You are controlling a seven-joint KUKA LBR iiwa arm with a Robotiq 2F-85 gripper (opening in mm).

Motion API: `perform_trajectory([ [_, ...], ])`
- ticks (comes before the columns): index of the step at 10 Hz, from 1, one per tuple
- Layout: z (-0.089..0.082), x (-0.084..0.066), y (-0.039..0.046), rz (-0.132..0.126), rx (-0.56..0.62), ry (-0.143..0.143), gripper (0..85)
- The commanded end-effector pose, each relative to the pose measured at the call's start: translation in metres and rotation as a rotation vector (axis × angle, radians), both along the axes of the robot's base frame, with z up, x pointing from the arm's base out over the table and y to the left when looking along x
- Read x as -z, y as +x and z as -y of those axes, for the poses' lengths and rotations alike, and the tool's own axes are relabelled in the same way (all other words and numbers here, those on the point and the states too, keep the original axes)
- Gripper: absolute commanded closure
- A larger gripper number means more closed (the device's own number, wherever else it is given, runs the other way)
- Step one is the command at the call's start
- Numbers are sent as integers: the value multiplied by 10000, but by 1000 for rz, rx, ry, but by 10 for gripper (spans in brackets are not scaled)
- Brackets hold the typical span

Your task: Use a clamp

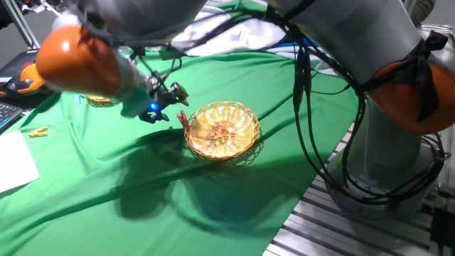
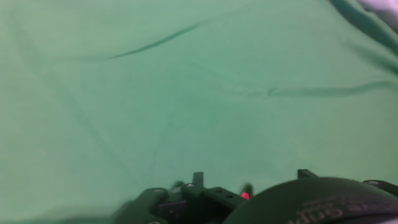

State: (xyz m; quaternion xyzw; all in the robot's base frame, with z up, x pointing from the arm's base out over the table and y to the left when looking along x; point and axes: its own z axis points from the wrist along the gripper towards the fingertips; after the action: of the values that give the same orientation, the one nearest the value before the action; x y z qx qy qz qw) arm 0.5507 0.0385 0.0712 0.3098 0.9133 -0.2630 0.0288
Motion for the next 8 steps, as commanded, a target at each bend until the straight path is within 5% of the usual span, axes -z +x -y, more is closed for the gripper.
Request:
perform_trajectory([
  [1, 10, -12, 13, 0, -13, 15, 340],
  [2, 27, -28, 43, -5, -31, 65, 340],
  [4, 95, -106, 138, -37, -72, 117, 340],
  [5, 135, -146, 195, -49, -93, 144, 510],
  [6, 188, -187, 264, -61, -118, 199, 510],
  [8, 276, -241, 354, -82, -171, 275, 850],
])
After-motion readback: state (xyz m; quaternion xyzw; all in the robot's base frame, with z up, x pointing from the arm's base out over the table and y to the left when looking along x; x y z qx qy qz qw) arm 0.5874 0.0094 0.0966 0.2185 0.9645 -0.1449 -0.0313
